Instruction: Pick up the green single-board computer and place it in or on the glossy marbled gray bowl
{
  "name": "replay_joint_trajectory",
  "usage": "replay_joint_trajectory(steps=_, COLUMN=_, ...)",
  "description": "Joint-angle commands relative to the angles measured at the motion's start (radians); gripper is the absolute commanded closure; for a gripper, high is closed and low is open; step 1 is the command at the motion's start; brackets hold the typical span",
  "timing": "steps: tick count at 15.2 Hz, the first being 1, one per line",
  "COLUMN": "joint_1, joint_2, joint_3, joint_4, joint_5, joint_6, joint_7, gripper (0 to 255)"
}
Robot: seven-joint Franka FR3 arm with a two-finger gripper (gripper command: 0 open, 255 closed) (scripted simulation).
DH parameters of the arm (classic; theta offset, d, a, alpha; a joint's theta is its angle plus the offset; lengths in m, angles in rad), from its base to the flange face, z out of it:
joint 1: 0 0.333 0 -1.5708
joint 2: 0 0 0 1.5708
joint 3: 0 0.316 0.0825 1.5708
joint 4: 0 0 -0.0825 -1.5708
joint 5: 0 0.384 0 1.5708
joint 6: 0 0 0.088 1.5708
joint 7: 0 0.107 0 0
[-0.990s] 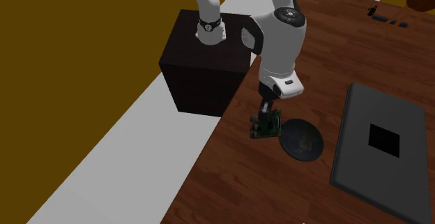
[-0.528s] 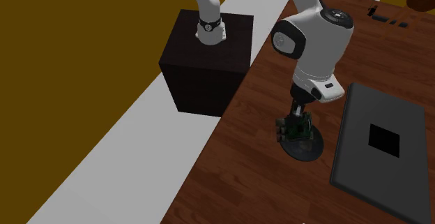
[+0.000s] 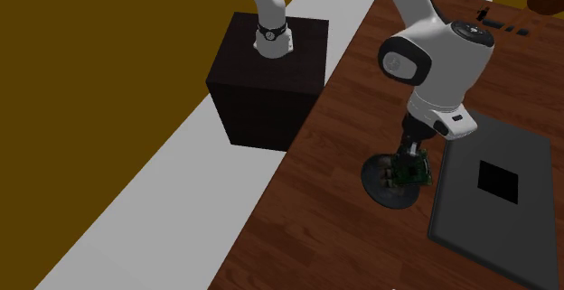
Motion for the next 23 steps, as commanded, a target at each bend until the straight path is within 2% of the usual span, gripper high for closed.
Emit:
replay_joint_trajectory(steps=1, joint_1=0.005, joint_2=0.020, joint_3=-0.003, joint_4=0.007, joint_5=-0.005, joint_6=0.013, joint_7=0.007, gripper=255)
replay_joint_trajectory(steps=11, joint_1=0.016, joint_2=0.104, joint_3=-0.022, joint_4=-0.006, joint_5=-0.032, joint_6=0.110, joint_7=0.035, gripper=255)
replay_joint_trajectory(steps=19, joint_1=0.015, joint_2=0.104, joint_3=-0.022, joint_4=-0.006, joint_5=-0.032, joint_6=0.110, joint_7=0.035, gripper=255)
replay_joint_trajectory(steps=20, joint_1=0.015, joint_2=0.099, joint_3=-0.022, joint_4=-0.016, joint_5=-0.033, joint_6=0.114, joint_7=0.036, gripper=0)
replay_joint_trajectory(steps=23, joint_1=0.015, joint_2=0.103, joint_3=-0.022, joint_4=-0.012, joint_5=-0.033, joint_6=0.114, joint_7=0.036, gripper=0)
